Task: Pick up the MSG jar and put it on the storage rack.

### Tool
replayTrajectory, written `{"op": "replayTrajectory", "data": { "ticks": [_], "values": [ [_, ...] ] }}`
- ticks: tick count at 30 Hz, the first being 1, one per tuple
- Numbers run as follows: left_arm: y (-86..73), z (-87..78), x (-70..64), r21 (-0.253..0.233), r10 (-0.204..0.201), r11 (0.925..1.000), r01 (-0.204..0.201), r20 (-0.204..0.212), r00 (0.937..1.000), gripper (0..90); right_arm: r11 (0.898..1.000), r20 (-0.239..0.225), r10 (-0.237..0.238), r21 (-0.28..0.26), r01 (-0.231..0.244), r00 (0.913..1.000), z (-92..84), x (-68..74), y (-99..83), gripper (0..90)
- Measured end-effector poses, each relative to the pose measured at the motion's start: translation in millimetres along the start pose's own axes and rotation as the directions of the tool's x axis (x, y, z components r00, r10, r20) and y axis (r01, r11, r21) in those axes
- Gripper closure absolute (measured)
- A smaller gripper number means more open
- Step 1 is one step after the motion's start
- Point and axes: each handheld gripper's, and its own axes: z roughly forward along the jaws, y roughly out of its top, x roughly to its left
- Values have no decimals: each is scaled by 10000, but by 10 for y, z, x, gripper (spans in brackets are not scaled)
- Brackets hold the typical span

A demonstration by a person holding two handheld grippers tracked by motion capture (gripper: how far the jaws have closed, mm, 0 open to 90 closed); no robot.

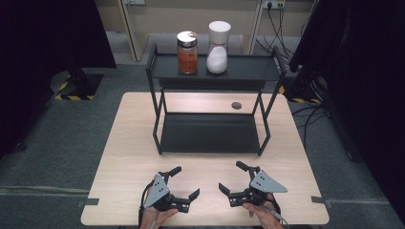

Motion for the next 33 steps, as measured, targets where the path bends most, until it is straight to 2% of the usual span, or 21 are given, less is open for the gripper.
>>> {"op": "replayTrajectory", "data": {
  "ticks": [6,10,33],
  "values": [
    [4,-12,-9,-57,104,9999,-104,48,9999,3,10000,11,49,50,-49,10000,-6,4,-20,3],
    [-1,-17,3,-34,5,10000,-5,30,10000,2,10000,0,28,-4,-28,10000,-11,19,-17,3],
    [-4,-22,14,-70,24,10000,-24,-19,10000,2,9999,64,117,-8,-117,9999,-14,2,-28,3]
  ]
}}
